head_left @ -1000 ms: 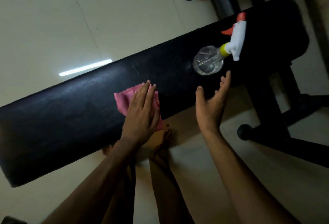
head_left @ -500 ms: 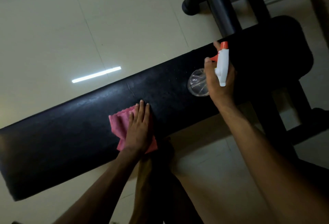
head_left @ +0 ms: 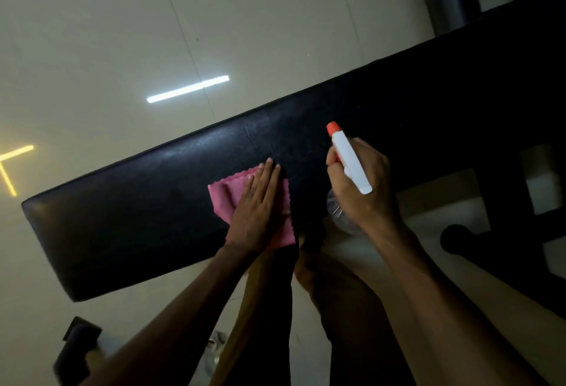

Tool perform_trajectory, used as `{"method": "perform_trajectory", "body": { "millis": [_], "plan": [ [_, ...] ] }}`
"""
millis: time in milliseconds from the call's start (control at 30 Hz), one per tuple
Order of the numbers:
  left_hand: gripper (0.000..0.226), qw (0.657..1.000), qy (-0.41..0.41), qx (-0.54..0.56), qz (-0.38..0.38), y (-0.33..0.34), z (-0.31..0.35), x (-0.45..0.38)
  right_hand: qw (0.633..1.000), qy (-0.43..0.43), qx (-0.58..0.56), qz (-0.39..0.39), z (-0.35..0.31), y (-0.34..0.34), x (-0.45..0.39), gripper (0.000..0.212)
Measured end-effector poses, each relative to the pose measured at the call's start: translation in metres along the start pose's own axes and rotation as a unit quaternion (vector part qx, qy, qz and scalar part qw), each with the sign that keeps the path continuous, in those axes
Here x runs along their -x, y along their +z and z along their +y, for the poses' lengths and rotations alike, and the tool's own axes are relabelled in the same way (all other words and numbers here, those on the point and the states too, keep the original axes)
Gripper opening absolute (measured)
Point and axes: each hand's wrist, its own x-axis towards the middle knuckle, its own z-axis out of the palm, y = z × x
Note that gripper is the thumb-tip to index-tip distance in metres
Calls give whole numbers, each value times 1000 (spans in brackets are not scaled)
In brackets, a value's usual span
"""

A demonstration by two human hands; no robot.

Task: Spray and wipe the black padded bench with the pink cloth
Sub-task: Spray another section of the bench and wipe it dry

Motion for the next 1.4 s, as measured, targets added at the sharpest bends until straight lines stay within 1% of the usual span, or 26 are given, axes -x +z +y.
{"method": "perform_trajectory", "body": {
  "millis": [100,167,267,333,400,500,567,633,767,867,967,1033,1100,1167,1233,1300,1400],
  "plan": [
    [85,1000,-4,-16,-6,-1,-5,-5,996,86,-11,-14,2,14,11,40],
    [86,1000,-5,-24,-2,-5,-5,-10,995,93,1,-38,5,17,18,46],
    [85,999,-22,-24,24,-13,-7,-22,992,104,-5,-74,10,14,25,36],
    [84,996,-58,-20,60,-19,-8,-36,989,128,-18,-73,13,11,25,33],
    [84,993,-80,-36,77,-28,-7,-47,986,152,-23,-68,15,7,24,35],
    [78,995,-67,-41,61,-34,7,-54,989,147,-12,-32,21,2,24,38],
    [74,997,-50,-33,53,-31,21,-52,986,162,9,-25,29,-1,29,39],
    [73,998,-41,-23,45,-24,35,-49,981,191,34,-30,38,-4,35,34],
    [77,997,-30,-64,27,-4,53,-45,970,238,-9,-55,57,-17,54,43],
    [80,995,-34,-91,10,6,61,-46,964,253,-32,-76,69,-30,73,31],
    [80,994,-18,-112,4,6,65,-49,957,285,0,-60,83,-38,87,28],
    [79,992,2,-125,-13,5,66,-51,953,296,16,-63,90,-43,92,16],
    [78,990,12,-137,-24,5,70,-54,948,312,2,-60,95,-53,92,24],
    [77,991,11,-134,-26,5,77,-61,945,321,-36,-44,97,-63,86,24],
    [78,992,7,-125,-20,5,84,-68,946,316,-71,-24,98,-73,76,23],
    [78,992,6,-123,-18,7,92,-75,952,298,-66,-3,98,-77,63,24],
    [80,993,11,-117,-23,11,106,-83,957,282,-55,45,96,-82,43,20]
  ]
}}
